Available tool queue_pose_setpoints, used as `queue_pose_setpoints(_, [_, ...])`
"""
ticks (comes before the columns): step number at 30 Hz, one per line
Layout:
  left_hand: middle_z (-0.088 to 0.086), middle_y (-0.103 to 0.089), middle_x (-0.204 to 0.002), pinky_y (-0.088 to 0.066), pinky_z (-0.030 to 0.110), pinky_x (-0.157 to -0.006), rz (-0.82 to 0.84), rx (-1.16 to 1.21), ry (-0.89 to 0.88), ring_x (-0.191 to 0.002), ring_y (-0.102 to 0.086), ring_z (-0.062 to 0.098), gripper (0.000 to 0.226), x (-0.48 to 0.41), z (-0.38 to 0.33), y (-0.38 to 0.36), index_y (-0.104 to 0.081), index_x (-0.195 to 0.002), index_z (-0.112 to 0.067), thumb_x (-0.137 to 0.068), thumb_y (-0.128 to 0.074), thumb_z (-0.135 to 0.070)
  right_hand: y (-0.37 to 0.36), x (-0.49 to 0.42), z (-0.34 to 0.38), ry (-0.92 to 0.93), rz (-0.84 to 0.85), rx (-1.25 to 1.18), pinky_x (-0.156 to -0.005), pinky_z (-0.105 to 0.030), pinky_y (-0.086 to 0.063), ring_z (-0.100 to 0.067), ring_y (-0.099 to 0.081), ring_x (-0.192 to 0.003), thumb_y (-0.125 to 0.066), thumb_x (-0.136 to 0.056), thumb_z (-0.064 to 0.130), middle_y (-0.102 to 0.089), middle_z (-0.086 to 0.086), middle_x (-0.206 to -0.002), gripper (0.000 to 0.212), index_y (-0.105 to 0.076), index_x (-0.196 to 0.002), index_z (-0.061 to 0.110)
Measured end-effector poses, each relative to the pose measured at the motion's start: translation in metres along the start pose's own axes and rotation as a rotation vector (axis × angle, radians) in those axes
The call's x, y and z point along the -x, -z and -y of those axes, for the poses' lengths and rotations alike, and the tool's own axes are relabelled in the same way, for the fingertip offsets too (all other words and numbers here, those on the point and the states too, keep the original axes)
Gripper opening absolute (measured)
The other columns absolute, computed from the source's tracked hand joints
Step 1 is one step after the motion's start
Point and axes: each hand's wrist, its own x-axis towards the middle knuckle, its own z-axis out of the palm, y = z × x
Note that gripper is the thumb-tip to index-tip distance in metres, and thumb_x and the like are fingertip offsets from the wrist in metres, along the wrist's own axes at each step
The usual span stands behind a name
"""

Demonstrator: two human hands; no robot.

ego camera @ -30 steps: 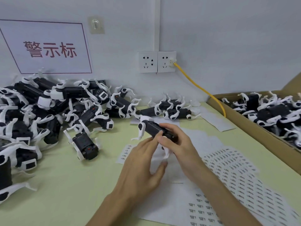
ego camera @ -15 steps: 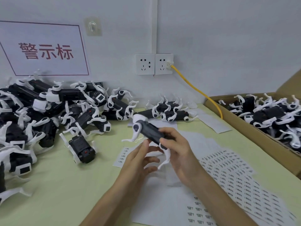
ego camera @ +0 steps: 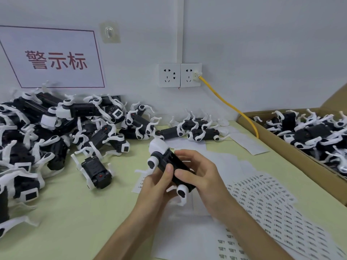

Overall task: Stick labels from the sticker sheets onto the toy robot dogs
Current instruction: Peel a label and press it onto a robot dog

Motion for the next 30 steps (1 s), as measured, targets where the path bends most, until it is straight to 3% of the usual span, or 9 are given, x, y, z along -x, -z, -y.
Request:
queue_pose_setpoints(3, [0.020, -0.069, -0.128, -0.058, 0.038, -0.084, 0.007, 0.017, 0.020, -0.111, -0.066, 0.033, 0.054, 0.000, -0.001, 0.001, -0.067, -0.130, -0.009, -0.096, -0.053, -0.048, 0.002, -0.001, 0.003, -0.034, 0.008, -0.082, -0.083, -0.032, -0.055, -0.025, -0.070, -0.105, -0.080, -0.071, 0.034, -0.074, -0.003, -0.108, 0.043, -0.076, -0.113, 0.030])
queue_pose_setpoints(6, [0.031, -0.068, -0.110, -0.057, 0.035, -0.079, -0.012, -0.141, -0.012, -0.095, -0.067, 0.037, 0.044, -0.001, 0.003, 0.003, -0.075, -0.115, -0.017, -0.096, -0.052, -0.049, 0.002, -0.002, 0.004, -0.068, -0.011, -0.129, -0.080, -0.033, -0.057, -0.027, -0.072, -0.098, -0.082, -0.070, 0.034, -0.073, -0.007, -0.105, 0.040, -0.076, -0.108, 0.023])
queue_pose_setpoints(8, [0.020, -0.073, -0.093, -0.058, 0.034, -0.077, -0.009, -0.284, -0.058, -0.086, -0.070, 0.027, 0.039, -0.001, 0.006, 0.004, -0.077, -0.103, -0.021, -0.095, -0.054, -0.051, 0.001, -0.002, 0.004, -0.090, -0.049, -0.166, -0.072, -0.031, -0.057, -0.025, -0.071, -0.087, -0.084, -0.067, 0.036, -0.070, -0.009, -0.097, 0.036, -0.075, -0.099, 0.021])
queue_pose_setpoints(12, [0.016, -0.072, -0.089, -0.059, 0.045, -0.081, 0.005, -0.449, -0.113, -0.082, -0.070, 0.023, 0.059, 0.000, 0.009, 0.003, -0.068, -0.107, -0.008, -0.083, -0.059, -0.061, 0.002, 0.000, 0.007, -0.135, -0.068, -0.222, -0.053, -0.027, -0.051, -0.020, -0.063, -0.065, -0.084, -0.065, 0.036, -0.062, -0.006, -0.080, 0.025, -0.072, -0.081, 0.022])
queue_pose_setpoints(14, [0.016, -0.072, -0.091, -0.059, 0.042, -0.081, 0.034, -0.479, -0.131, -0.083, -0.071, 0.024, 0.060, 0.001, 0.007, 0.004, -0.066, -0.107, -0.004, -0.084, -0.059, -0.060, 0.002, 0.000, 0.009, -0.216, -0.063, -0.288, -0.052, -0.030, -0.050, -0.023, -0.060, -0.064, -0.083, -0.069, 0.033, -0.060, -0.009, -0.079, 0.027, -0.067, -0.082, 0.015])
queue_pose_setpoints(17, [0.003, -0.068, -0.091, -0.054, 0.026, -0.075, 0.093, -0.505, -0.137, -0.080, -0.068, 0.016, 0.043, 0.004, 0.003, 0.004, -0.067, -0.099, -0.016, -0.083, -0.062, -0.055, 0.006, -0.002, 0.010, -0.346, -0.040, -0.372, -0.054, -0.037, -0.046, -0.032, -0.053, -0.063, -0.081, -0.071, 0.041, -0.056, -0.019, -0.086, 0.049, -0.055, -0.093, 0.006])
queue_pose_setpoints(19, [-0.002, -0.066, -0.088, -0.053, 0.022, -0.074, 0.117, -0.482, -0.104, -0.079, -0.068, 0.012, 0.036, 0.006, 0.000, 0.004, -0.068, -0.094, -0.021, -0.081, -0.064, -0.054, 0.009, -0.003, 0.009, -0.366, -0.024, -0.380, -0.057, -0.040, -0.045, -0.034, -0.052, -0.063, -0.078, -0.077, 0.039, -0.055, -0.022, -0.091, 0.044, -0.055, -0.095, 0.005])
queue_pose_setpoints(24, [0.021, -0.072, -0.098, -0.056, 0.032, -0.079, 0.101, -0.339, -0.073, -0.089, -0.070, 0.026, 0.053, 0.003, 0.000, 0.007, -0.068, -0.104, 0.001, -0.087, -0.065, -0.049, 0.009, -0.004, 0.007, -0.311, -0.052, -0.392, -0.067, -0.035, -0.057, -0.024, -0.065, -0.078, -0.080, -0.076, 0.033, -0.065, -0.011, -0.091, 0.020, -0.070, -0.084, 0.018])
queue_pose_setpoints(30, [0.024, -0.067, -0.131, -0.059, 0.037, -0.085, -0.055, 0.131, 0.011, -0.117, -0.066, 0.039, 0.047, -0.008, -0.014, 0.013, -0.078, -0.113, -0.014, -0.093, -0.058, -0.052, 0.008, -0.005, 0.004, -0.174, 0.034, -0.263, -0.085, -0.030, -0.050, -0.017, -0.068, -0.097, -0.066, -0.087, 0.017, -0.074, -0.003, -0.108, 0.027, -0.073, -0.112, 0.020])
